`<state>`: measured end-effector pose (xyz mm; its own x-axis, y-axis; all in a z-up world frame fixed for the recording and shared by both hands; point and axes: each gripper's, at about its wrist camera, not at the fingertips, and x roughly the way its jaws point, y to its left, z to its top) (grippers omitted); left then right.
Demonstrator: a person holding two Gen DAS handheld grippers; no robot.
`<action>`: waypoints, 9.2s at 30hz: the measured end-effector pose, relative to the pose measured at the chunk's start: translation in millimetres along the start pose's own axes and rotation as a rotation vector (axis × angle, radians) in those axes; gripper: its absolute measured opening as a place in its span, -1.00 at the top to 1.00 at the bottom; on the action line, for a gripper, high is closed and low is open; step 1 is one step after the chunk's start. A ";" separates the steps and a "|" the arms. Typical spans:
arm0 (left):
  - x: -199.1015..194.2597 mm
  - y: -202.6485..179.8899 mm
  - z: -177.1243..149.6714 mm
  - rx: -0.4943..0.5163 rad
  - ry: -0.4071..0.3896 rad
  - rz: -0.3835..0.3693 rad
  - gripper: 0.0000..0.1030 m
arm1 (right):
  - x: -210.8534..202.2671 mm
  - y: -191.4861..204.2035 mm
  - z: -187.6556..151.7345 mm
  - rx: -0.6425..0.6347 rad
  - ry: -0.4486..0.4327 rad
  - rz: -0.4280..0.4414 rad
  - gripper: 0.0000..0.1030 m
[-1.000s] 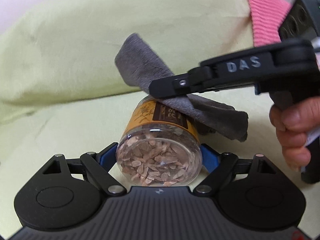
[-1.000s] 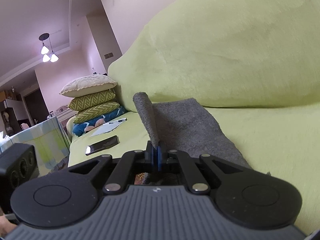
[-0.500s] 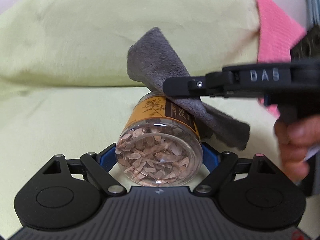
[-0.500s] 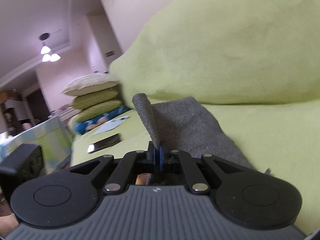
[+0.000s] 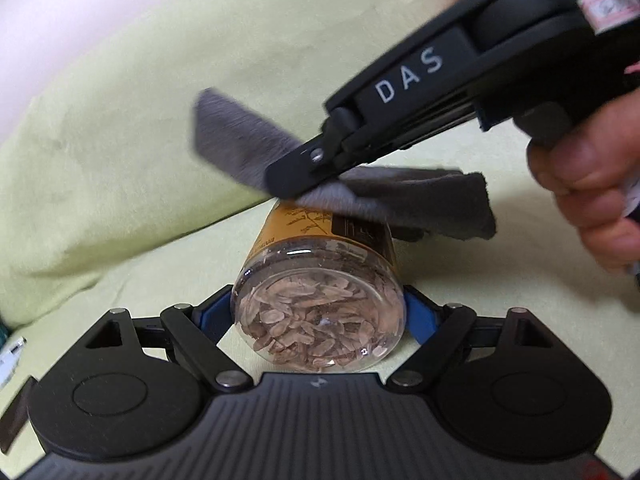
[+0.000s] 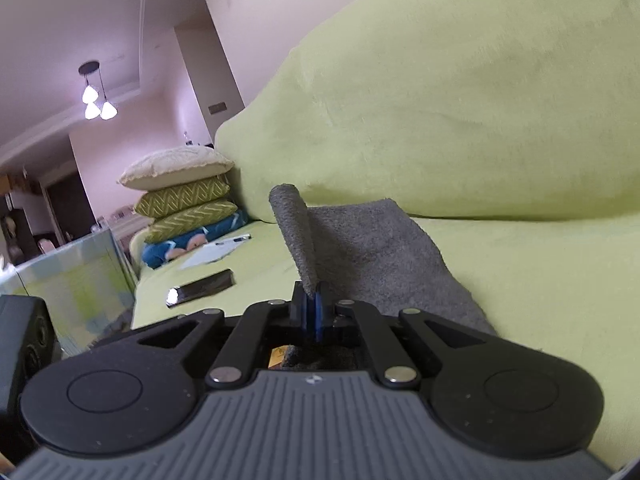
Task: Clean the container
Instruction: 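Rub the grey cloth over the jar bottom with the right gripper while the left holds the jar, then wipe the cloth back and forth along the jar side with the right gripper, then rotate the jar in the left gripper while the right gripper wipes its label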
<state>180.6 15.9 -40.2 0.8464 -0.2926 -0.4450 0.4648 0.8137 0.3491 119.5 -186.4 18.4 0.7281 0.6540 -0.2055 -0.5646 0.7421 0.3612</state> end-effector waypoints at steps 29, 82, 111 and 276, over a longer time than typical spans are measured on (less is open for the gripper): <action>0.8 -5.0 4.9 0.052 -0.017 0.017 -0.65 | 1.4 19.9 -2.7 -0.041 0.051 0.091 0.98; -5.7 53.6 10.1 -0.324 -0.036 -0.132 -0.70 | 4.0 0.6 -1.9 0.036 0.005 0.036 0.98; -17.3 12.5 21.8 -0.014 -0.029 -0.008 -0.67 | 2.7 -3.3 -2.2 0.049 -0.005 0.038 0.98; -17.7 62.2 6.1 -0.317 -0.028 -0.153 -0.65 | -13.0 1.3 -2.6 0.009 0.036 0.058 0.93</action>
<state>196.1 68.6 -5.5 0.7817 -0.4335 -0.4484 0.4871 0.8733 0.0048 108.2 -193.6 19.1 0.6800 0.7006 -0.2162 -0.6014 0.7017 0.3820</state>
